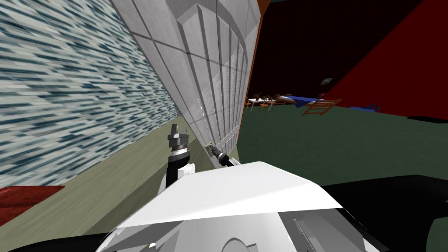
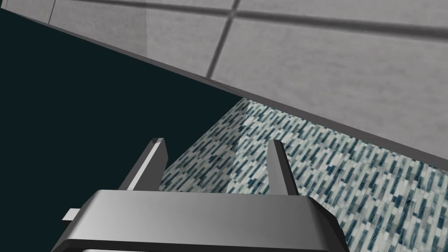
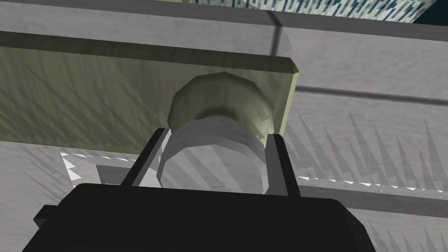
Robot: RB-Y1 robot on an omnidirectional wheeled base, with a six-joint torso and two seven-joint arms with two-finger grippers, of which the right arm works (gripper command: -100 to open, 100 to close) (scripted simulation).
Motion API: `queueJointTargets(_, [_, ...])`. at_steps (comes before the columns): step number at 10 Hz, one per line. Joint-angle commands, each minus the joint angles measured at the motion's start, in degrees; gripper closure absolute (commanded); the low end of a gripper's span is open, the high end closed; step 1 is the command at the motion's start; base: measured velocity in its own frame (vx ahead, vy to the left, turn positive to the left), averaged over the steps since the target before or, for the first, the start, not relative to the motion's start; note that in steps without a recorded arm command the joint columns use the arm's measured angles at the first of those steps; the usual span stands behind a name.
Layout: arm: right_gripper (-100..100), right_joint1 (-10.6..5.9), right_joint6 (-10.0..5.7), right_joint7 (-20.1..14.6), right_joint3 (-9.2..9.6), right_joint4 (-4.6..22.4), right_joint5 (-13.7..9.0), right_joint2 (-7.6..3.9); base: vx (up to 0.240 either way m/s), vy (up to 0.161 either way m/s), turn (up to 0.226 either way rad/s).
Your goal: Push the door open
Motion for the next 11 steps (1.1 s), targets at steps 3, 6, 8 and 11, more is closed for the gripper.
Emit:
queueJointTargets(3, [100, 0.8, -0.04, 0.61, -0.56, -0.14, -0.25, -1.23, 0.098, 0.142, -0.115])
queueJointTargets(6, [100, 1.3, 0.03, 0.88, -0.61, -0.58, -0.4, -1.42, 0.06, 0.103, -0.088])
queueJointTargets(8, [100, 1.64, 0.07, 1.07, -0.64, -0.87, -0.5, -1.35, 0.051, 0.098, -0.095])
queueJointTargets(11, [100, 2.44, 0.18, 1.51, -0.72, -1.57, -0.73, -0.56, 0.055, 0.133, -0.154])
